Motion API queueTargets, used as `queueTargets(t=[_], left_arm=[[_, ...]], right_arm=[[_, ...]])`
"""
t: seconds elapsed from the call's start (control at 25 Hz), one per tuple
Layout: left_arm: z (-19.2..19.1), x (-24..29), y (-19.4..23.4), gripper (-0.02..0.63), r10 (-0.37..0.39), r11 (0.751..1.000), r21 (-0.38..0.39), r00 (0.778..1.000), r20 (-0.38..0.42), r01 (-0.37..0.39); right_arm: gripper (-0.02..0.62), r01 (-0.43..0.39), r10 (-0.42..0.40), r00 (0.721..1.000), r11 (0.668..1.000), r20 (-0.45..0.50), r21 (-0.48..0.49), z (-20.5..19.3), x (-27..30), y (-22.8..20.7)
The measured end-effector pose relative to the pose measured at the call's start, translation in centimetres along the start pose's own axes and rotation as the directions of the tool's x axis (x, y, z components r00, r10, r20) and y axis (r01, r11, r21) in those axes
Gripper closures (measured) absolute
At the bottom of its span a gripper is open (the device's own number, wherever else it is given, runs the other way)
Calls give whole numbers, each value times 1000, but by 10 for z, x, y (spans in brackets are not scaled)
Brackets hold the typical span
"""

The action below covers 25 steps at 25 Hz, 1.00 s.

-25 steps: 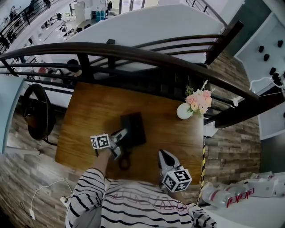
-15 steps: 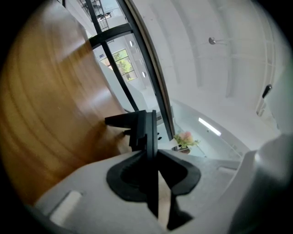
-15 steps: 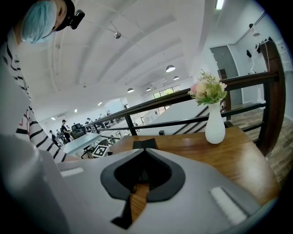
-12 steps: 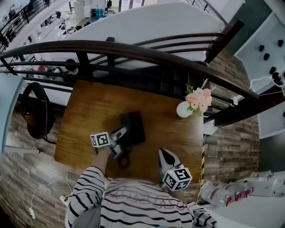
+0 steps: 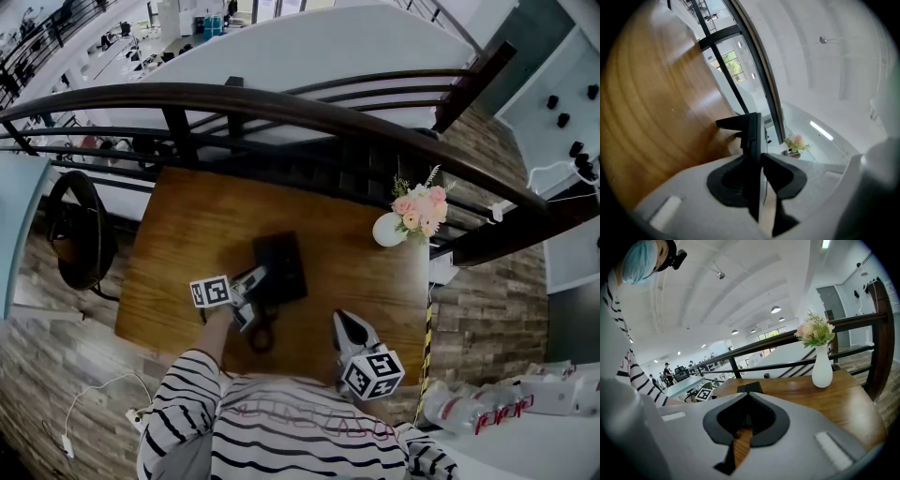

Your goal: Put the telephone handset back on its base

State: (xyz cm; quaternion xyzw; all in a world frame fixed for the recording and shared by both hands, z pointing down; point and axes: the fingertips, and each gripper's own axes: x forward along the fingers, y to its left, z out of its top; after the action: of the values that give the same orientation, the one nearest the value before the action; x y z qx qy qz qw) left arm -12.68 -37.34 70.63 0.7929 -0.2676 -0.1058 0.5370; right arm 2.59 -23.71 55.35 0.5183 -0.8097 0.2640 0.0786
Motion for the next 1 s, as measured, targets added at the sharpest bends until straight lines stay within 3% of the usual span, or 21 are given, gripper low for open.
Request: queueTargets(t=[0.28,0.48,1.0], left_arm=[[0,0,1,486,39,999,24,999,2,-39],[-1,-7,-5,485,62,993,103,998,-13,-60],[18,-38,-54,428,61,955,280,989,131,-96]], right_arm=[[595,-9,9,1000,1000,3,-3,1,0,-1],[595,-23,23,1000,1000,6,-6,1,0,2],[595,-112,112,994,993,5,-36,3,2,15]])
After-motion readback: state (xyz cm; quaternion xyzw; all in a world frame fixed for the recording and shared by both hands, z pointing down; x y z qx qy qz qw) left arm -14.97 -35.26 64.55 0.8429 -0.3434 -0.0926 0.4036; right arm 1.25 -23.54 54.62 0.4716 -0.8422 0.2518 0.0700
